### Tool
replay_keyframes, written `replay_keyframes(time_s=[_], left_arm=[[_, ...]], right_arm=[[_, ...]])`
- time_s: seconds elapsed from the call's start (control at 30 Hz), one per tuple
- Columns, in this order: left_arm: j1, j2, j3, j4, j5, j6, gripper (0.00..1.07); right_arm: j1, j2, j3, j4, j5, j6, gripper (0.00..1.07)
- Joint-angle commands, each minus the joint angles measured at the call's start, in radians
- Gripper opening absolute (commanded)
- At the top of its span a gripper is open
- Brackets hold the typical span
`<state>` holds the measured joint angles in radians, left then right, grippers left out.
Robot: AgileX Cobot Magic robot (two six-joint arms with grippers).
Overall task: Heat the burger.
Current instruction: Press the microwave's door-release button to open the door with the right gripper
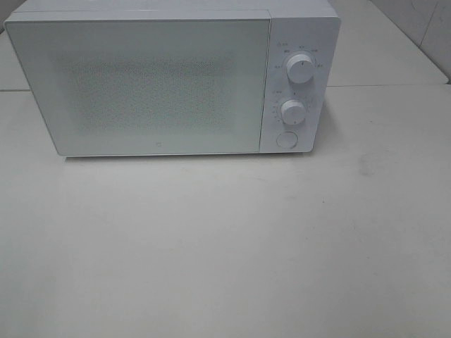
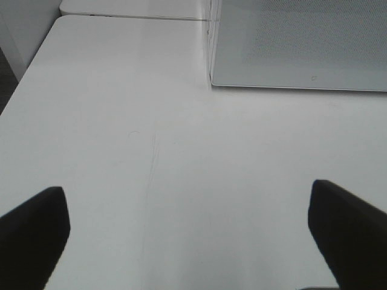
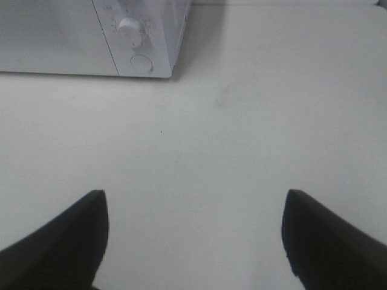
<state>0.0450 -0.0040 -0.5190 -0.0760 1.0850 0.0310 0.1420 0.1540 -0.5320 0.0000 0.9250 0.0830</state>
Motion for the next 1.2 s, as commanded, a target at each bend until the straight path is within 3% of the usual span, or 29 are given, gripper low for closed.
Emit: replay_keyframes(time_s=[0.03,0.33,1.2], left_arm=[[-0.002,-0.016,0.002,-0.005,-0.013,-0.001,1.0],[-0.002,-0.016,0.002,-0.005,-0.013,-0.001,1.0],[-0.002,-0.016,0.002,-0.005,-0.013,-0.001,1.0]], right_arm=[[-0.009,-0.082,0.008,0.0,0.015,-0.012,0.76],[-0.009,-0.187,0.021,-0.005,0.052,-0.006,0.76],[-0.009,-0.125,0.014,0.03,0.039,0.004,0.75]])
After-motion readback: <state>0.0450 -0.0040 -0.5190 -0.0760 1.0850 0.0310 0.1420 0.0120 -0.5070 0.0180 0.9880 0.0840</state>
